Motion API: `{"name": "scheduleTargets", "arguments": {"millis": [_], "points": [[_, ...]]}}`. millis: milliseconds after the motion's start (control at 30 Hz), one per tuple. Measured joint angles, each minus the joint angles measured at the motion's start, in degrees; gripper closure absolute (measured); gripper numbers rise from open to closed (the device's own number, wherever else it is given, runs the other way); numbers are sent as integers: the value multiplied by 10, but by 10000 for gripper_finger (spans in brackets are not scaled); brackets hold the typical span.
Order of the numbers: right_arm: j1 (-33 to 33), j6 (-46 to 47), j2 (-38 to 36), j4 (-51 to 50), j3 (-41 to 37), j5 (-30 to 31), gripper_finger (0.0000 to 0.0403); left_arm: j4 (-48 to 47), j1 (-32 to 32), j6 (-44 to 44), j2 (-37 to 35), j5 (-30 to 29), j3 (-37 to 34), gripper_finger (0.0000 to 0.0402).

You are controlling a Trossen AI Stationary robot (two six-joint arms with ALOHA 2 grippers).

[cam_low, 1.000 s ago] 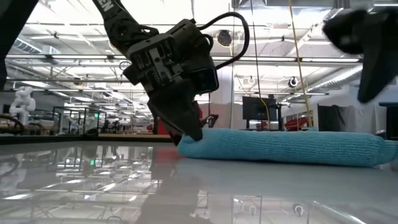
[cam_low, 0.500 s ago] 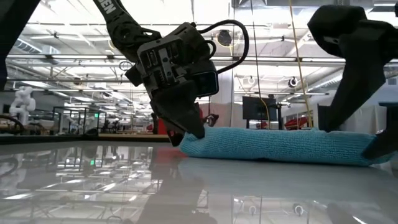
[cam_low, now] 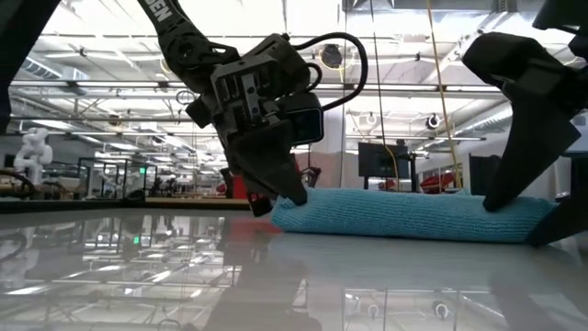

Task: Roll towel
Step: Roll the blue towel

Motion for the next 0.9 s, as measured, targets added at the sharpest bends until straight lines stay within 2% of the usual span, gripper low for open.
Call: {"name": "scheduleTargets", "arguments": {"millis": [333, 533, 667, 767, 900], "points": [[0, 87, 0, -17, -6, -13, 277, 14, 0, 4, 0, -10, 0, 307], [0, 148, -1, -21, -17, -12, 278, 14, -3, 54, 0, -12, 0, 266], [0, 169, -1, -32, -17, -13, 278, 10, -13, 109, -17, -8, 2, 255], [0, 185, -1, -39, -18, -13, 278, -6, -27, 164, -44, -45, 4, 253], [0, 208, -1, -51, -18, -16, 278, -43, -62, 269, -74, -147, 4, 253]]}}
